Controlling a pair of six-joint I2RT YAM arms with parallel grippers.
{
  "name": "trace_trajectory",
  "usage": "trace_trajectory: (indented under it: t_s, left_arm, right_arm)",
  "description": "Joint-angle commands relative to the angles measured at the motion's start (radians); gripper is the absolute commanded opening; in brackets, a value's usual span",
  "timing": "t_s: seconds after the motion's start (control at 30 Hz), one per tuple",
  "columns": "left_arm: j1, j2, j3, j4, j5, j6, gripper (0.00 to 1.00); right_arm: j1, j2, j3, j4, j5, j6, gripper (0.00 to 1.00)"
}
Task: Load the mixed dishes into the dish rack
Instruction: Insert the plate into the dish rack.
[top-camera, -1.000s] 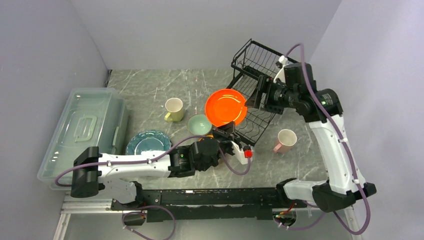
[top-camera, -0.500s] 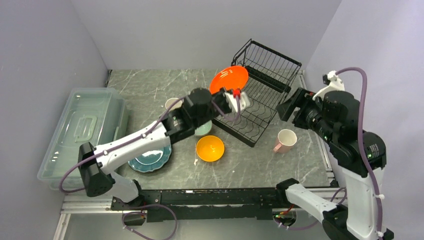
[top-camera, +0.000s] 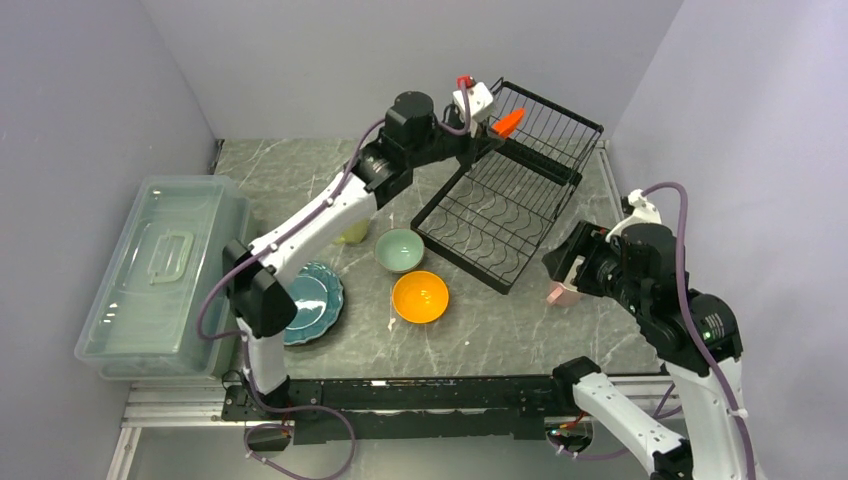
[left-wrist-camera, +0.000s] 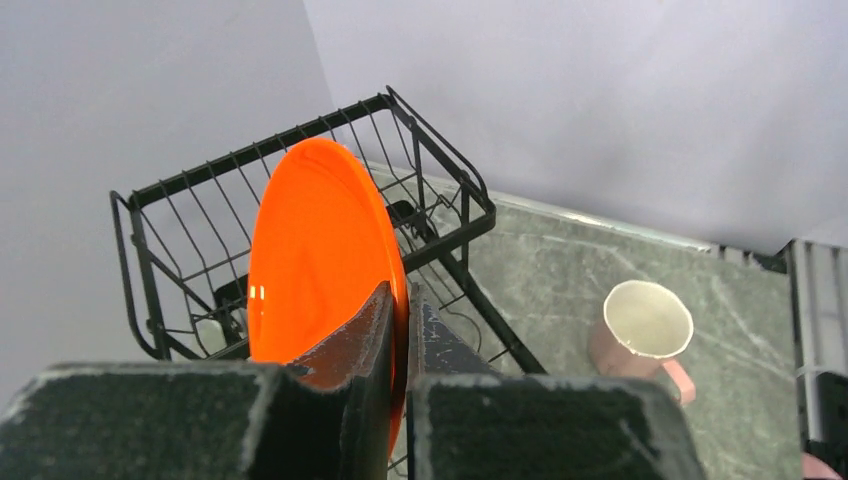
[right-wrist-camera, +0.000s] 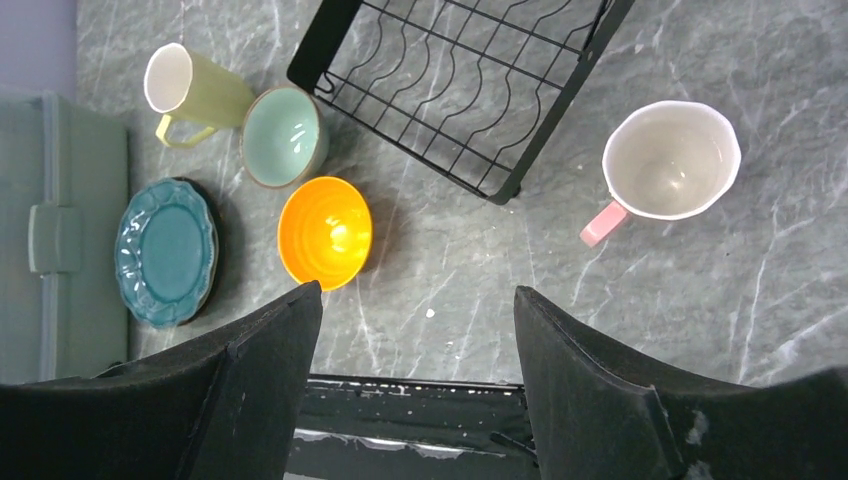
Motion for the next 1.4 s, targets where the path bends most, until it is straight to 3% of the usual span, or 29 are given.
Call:
trace_trajectory:
  t_s: [0.0, 0.57, 0.97, 1.37]
  left_arm:
    - [0.077, 0.072, 0.126, 0.127, 0.173, -0.244, 0.0]
    - [0.236, 0.459, 0.54, 0.463, 0.283, -0.691, 0.0]
    - [0.273, 0.58, 0.573, 0.657, 0.27, -0.828, 0.0]
    - [0.275, 0.642, 0.58, 0.708, 0.253, -0.864, 0.0]
  right_arm:
    - [-0.001, -0.056, -0.011, 0.028, -0.024, 0.01, 0.73]
    - [-0.001, -0.175, -0.13, -0.005, -0.114, 0.07, 0.72]
    - [-0.001, -0.184, -0.189, 0.027, -0.162, 0.103, 0.7]
    - [-0.001, -0.19, -0.226, 0.047, -0.175, 0.108, 0.7]
